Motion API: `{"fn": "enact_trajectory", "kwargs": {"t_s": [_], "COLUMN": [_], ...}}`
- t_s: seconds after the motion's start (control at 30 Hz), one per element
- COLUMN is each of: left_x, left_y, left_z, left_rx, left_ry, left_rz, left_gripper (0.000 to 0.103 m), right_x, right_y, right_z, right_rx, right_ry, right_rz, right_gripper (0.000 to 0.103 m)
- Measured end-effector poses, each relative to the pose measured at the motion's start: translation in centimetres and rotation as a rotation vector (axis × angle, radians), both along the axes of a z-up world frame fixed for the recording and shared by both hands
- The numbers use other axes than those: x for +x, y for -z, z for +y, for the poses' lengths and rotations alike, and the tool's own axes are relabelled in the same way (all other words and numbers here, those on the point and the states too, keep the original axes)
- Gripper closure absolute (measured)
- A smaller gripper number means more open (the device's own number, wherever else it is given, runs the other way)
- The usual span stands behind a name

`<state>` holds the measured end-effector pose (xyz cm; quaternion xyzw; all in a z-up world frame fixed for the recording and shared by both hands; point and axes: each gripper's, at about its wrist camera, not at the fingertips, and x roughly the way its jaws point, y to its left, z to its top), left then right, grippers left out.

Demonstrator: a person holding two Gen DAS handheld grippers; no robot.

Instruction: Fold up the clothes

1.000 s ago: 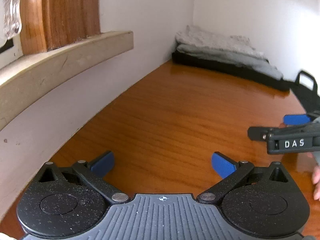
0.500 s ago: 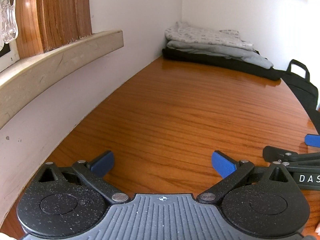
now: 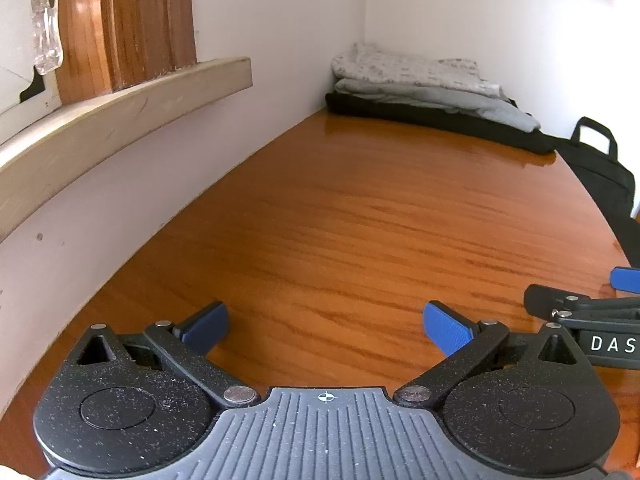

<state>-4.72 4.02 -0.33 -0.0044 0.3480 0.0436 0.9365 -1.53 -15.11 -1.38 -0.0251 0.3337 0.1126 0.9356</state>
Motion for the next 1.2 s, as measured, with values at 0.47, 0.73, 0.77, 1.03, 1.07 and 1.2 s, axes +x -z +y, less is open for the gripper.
{"fn": "enact_trajectory", "kwargs": {"t_s": [0.47, 0.73, 0.77, 1.03, 1.07, 1.2], "left_x": [-0.27, -0.21, -0.22, -0.25, -0.26, -0.27], "left_y": [0.05, 0.07, 0.07, 0.07, 0.07, 0.07], "left_z": [-0.33, -0.35, -0.35, -0.35, -0.35, -0.35], "left_rx": [-0.003, -0.002, -0.002, -0.002, -0.002, -0.003], "left_ry": [0.021, 0.022, 0.022, 0.021, 0.021, 0.020], "left_rz": [-0.001, -0.001, -0.001, -0.001, -0.001, -0.001], "left_gripper": [0.000, 0.000, 0.000, 0.000, 0.000, 0.000], "right_x": [-0.73, -0.71, -0.71, -0.71, -0.71, -0.73], "right_y": [-0.04, 0.01, 0.01, 0.01, 0.01, 0.02], "right_z": [-0.48, -0.66, -0.68, -0.67, -0.67, -0.65], "right_rx": [-0.001, 0.000, 0.000, 0.000, 0.000, 0.000], "right_ry": [0.017, 0.017, 0.016, 0.015, 0.015, 0.015], "right_rz": [0.000, 0.000, -0.001, -0.001, -0.001, -0.001], "right_gripper": [0.000, 0.000, 0.000, 0.000, 0.000, 0.000]}}
